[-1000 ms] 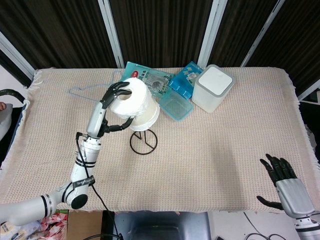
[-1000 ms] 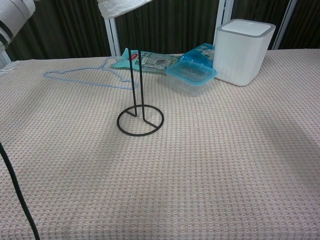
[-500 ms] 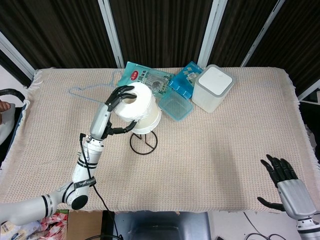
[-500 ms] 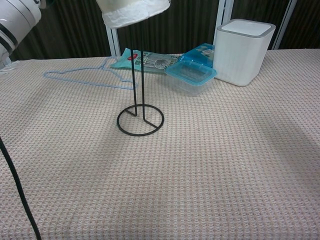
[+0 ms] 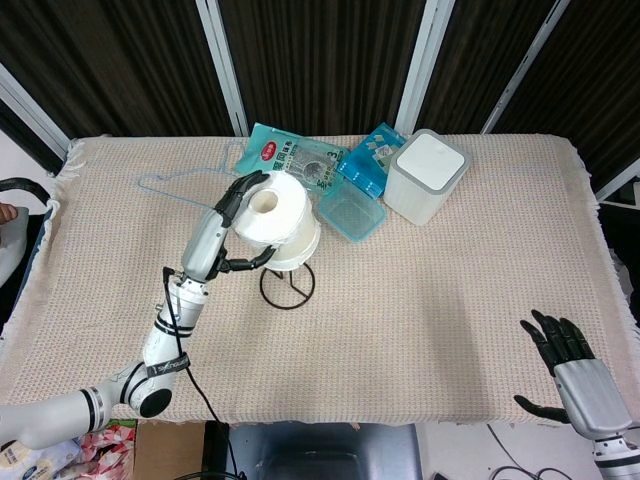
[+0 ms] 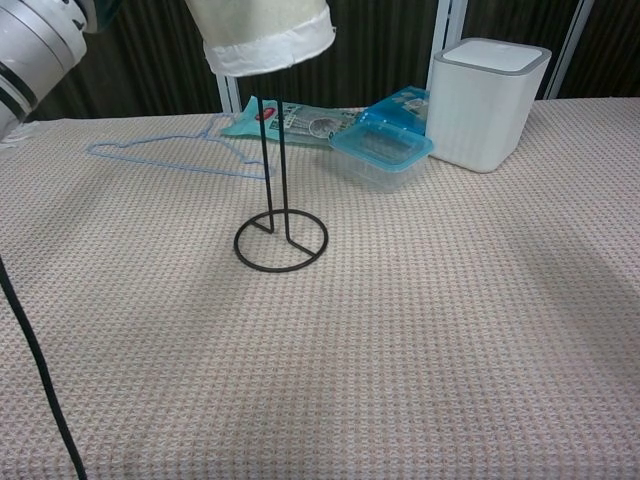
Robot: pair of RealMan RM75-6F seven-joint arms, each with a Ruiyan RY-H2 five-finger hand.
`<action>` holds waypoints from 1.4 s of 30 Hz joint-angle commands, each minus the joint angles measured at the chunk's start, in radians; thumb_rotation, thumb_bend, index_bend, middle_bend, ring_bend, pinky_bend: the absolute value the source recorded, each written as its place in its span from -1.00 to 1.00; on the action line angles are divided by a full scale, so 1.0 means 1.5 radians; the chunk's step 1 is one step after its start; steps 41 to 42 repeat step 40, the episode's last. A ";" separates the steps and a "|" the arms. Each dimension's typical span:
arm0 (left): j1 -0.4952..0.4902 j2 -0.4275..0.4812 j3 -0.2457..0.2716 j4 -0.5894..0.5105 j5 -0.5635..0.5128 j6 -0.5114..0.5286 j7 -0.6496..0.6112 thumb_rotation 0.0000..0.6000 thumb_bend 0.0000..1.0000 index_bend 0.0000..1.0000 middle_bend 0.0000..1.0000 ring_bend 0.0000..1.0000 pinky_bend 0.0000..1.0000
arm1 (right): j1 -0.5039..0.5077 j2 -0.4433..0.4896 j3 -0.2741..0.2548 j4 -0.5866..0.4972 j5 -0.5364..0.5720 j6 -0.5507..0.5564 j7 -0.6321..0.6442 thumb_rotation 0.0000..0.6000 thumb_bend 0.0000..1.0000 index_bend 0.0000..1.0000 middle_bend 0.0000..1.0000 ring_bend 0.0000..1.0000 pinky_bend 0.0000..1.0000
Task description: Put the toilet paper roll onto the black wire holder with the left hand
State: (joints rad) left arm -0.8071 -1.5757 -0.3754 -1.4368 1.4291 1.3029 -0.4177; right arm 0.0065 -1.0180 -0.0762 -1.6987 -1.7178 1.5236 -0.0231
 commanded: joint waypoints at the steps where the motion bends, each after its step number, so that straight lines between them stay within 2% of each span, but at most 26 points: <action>1: 0.002 -0.001 0.006 0.005 0.005 0.005 0.004 1.00 -0.24 -1.00 -1.00 -1.00 -0.96 | 0.000 0.000 0.000 -0.001 0.000 0.001 -0.001 1.00 -0.73 -1.00 -1.00 -1.00 -1.00; 10: 0.013 0.011 0.018 -0.019 0.012 0.013 0.010 1.00 -0.26 -1.00 -1.00 -1.00 -0.97 | -0.004 0.004 -0.001 0.000 -0.007 0.010 0.005 1.00 -0.73 -1.00 -1.00 -1.00 -1.00; 13: 0.027 0.033 0.038 -0.042 0.033 0.021 0.017 1.00 -0.27 -1.00 -1.00 -1.00 -0.97 | -0.003 0.003 -0.002 0.001 -0.008 0.008 0.006 1.00 -0.73 -1.00 -1.00 -1.00 -1.00; 16: 0.058 0.075 0.087 -0.066 0.076 0.035 0.033 1.00 -0.27 -1.00 -1.00 -1.00 -0.98 | -0.003 0.004 -0.003 0.002 -0.009 0.007 0.006 1.00 -0.73 -1.00 -1.00 -1.00 -1.00; 20: 0.137 0.159 0.198 -0.083 0.139 0.062 0.076 1.00 -0.19 -1.00 -1.00 -1.00 -0.97 | -0.002 0.001 -0.003 0.002 -0.007 0.002 0.000 1.00 -0.73 -1.00 -1.00 -1.00 -1.00; 23: 0.209 0.190 0.274 -0.059 0.166 0.104 0.115 1.00 -0.19 -1.00 -1.00 -1.00 -0.97 | 0.000 -0.004 -0.003 0.000 -0.005 -0.006 -0.013 1.00 -0.73 -1.00 -1.00 -1.00 -1.00; 26: 0.285 0.189 0.323 0.003 0.176 0.159 0.170 1.00 -0.19 -1.00 -1.00 -1.00 -0.97 | 0.001 -0.012 -0.002 0.000 0.001 -0.014 -0.030 1.00 -0.73 -1.00 -1.00 -1.00 -1.00; 30: 0.390 0.138 0.334 0.096 0.140 0.243 0.284 1.00 -0.19 -1.00 -1.00 -1.00 -0.99 | 0.003 -0.024 -0.001 -0.001 0.006 -0.025 -0.056 1.00 -0.73 -1.00 -1.00 -1.00 -1.00; 33: 0.424 0.127 0.349 0.115 0.146 0.257 0.364 1.00 -0.21 -1.00 -1.00 -1.00 -1.00 | 0.006 -0.037 -0.001 0.001 0.012 -0.037 -0.081 1.00 -0.73 -1.00 -1.00 -1.00 -1.00; 36: 0.430 0.127 0.345 0.108 0.177 0.289 0.348 1.00 -0.22 -1.00 -1.00 -1.00 -1.00 | 0.008 -0.043 -0.001 -0.001 0.015 -0.046 -0.095 1.00 -0.73 -1.00 -1.00 -1.00 -1.00; 42: 0.432 0.127 0.332 0.120 0.180 0.287 0.335 1.00 -0.22 -1.00 -1.00 -1.00 -1.00 | 0.006 -0.046 0.001 -0.001 0.017 -0.039 -0.098 1.00 -0.73 -1.00 -1.00 -1.00 -1.00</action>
